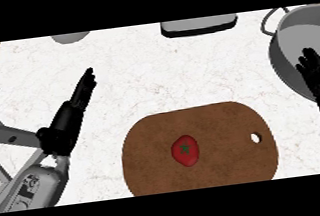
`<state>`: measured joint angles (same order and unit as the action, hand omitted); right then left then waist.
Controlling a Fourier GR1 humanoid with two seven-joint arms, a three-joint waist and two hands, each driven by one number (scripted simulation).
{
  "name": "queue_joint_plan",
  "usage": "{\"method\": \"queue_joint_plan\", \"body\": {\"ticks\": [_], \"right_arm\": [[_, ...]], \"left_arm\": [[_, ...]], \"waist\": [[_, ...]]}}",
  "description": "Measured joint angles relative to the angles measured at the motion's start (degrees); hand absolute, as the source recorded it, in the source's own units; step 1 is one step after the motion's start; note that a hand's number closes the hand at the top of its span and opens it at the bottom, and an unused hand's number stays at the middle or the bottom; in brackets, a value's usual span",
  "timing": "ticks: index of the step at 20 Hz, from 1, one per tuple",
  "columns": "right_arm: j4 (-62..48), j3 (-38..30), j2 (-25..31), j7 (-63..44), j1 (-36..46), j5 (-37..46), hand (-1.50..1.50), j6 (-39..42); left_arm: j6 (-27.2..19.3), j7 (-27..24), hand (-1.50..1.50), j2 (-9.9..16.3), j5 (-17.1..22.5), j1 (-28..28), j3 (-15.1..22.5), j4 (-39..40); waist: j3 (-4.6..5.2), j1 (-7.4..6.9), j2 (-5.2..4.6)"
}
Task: Pick the tomato from the cutting board and place it in the pot
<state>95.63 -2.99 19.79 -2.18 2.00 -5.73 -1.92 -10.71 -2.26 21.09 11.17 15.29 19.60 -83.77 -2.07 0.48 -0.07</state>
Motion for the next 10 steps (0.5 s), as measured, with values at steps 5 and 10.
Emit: {"method": "queue_joint_plan", "body": {"ticks": [5,10], "right_arm": [[2.76,-0.40,-4.43,1.83,-1.92,4.50,1.50,-8.13],[2.65,1.06,-4.15,2.83,-6.88,19.22,-1.50,-18.49]], "left_arm": [[-3.35,3.09,0.00,1.72,1.43,-0.52,-5.98,-2.02],[-6.02,5.90,0.00,2.22,4.41,-1.30,-11.23,-2.55]], "waist": [[1.48,-0.55,0.27],[2.25,-0.87,0.13]]}}
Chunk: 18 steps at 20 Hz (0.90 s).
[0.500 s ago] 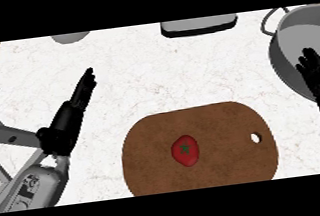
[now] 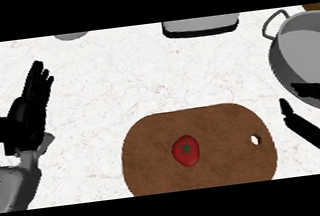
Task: Pick the tomato from the cutting board and place it in the pot
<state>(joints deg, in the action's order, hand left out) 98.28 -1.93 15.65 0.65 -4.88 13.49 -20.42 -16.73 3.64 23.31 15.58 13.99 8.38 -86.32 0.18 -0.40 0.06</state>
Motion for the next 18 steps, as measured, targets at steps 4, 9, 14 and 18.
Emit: {"method": "queue_joint_plan", "body": {"ticks": [4,9,14,18], "right_arm": [[3.89,5.26,-7.30,5.49,-5.88,6.61,-1.50,-8.59],[12.79,13.03,-9.70,5.13,-12.24,14.89,-1.50,-10.53],[20.30,18.77,-7.29,-8.86,-13.06,22.91,-1.50,-1.96],[23.80,22.52,-4.35,-21.08,-12.06,26.87,-1.50,8.43]], "left_arm": [[-0.48,1.18,0.00,0.01,1.19,-1.89,-2.10,-1.43],[-0.99,4.45,0.00,0.37,1.13,-2.90,-3.72,-4.77],[-0.71,5.49,0.00,-0.11,0.99,-2.72,-3.66,-5.36],[-0.98,5.79,0.00,-0.29,0.55,-2.00,-3.63,-5.32]], "waist": [[-0.12,0.40,0.10],[-0.13,0.56,0.12],[-0.03,0.38,0.02],[0.08,0.02,-0.14]]}}
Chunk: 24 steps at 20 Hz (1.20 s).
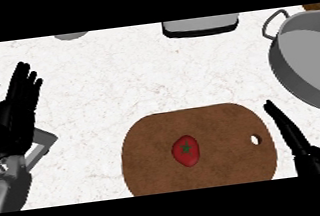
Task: Pick the tomato from the cutting board and place it in the pot
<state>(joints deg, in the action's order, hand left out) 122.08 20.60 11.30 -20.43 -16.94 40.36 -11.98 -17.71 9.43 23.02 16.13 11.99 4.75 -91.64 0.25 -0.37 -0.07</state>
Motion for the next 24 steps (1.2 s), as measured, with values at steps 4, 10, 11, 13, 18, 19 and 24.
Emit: {"method": "queue_joint_plan", "body": {"ticks": [4,10,11,13,18,19,24], "right_arm": [[0.59,4.65,-0.08,-12.96,5.06,4.09,-1.50,10.33],[-3.71,9.83,-6.61,-29.95,15.59,6.05,-1.50,22.91],[-4.43,10.26,-7.59,-32.37,17.78,5.48,-1.50,24.12],[-6.94,12.11,-8.94,-35.44,20.86,5.03,-1.50,23.86],[-9.99,13.12,-10.34,-38.32,25.40,2.94,-1.50,23.42],[-10.87,13.59,-10.45,-38.98,26.50,2.68,-1.50,22.84],[-16.93,15.43,-10.78,-39.76,27.08,3.57,-1.50,20.79]], "left_arm": [[-0.26,-0.19,0.00,-0.61,-0.56,0.41,0.30,0.08],[0.07,0.56,0.00,-0.88,-0.76,0.11,-0.08,-0.43],[0.59,-0.22,0.00,-1.09,-0.67,0.03,-0.35,0.00],[0.26,0.62,0.00,-1.22,-1.22,-1.09,-0.47,-1.82],[1.57,0.62,0.00,-1.95,-2.07,-0.42,-2.08,-0.80],[2.26,0.50,0.00,-1.99,-2.03,-0.63,-2.26,-1.00],[2.60,2.61,0.00,-2.30,-2.31,-0.15,-3.09,-1.44]], "waist": [[0.03,-0.71,-0.14],[-0.06,-0.70,-0.10],[-0.16,-0.58,-0.05],[-0.18,-0.48,0.02],[-0.29,0.04,0.12],[-0.30,0.08,0.10],[-0.26,0.18,0.08]]}}
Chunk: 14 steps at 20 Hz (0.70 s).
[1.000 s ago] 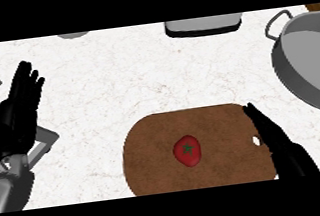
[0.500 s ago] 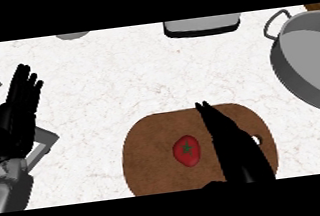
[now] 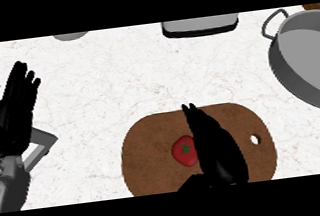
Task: Pick the tomato from the cutting board and place it in the pot
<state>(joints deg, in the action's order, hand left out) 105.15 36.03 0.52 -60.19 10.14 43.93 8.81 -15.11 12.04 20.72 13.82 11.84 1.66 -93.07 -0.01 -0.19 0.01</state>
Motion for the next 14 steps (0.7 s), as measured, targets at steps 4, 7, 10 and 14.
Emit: {"method": "queue_joint_plan", "body": {"ticks": [4,7,10,14], "right_arm": [[-2.83,-0.01,-0.06,-0.45,0.69,1.03,-1.50,-0.65],[-5.00,-1.03,-0.11,0.97,0.28,1.37,-1.50,-1.50],[-5.73,-0.10,-0.19,1.21,0.02,1.52,-1.50,-2.71],[-6.95,-0.64,0.02,2.00,-1.07,2.30,-1.50,-2.83]], "left_arm": [[0.11,-0.30,0.00,-0.81,-1.28,-0.92,-0.27,-0.62],[0.54,0.17,0.00,-1.28,-2.07,-0.39,-1.09,-0.68],[0.97,-0.41,0.00,-2.46,-3.17,-1.29,-1.36,-0.87],[1.41,-0.26,0.00,-3.52,-3.96,-0.42,-2.27,-0.05]], "waist": [[0.01,0.03,0.00],[0.01,0.11,-0.01],[-0.01,0.12,0.00],[-0.01,0.18,0.02]]}}
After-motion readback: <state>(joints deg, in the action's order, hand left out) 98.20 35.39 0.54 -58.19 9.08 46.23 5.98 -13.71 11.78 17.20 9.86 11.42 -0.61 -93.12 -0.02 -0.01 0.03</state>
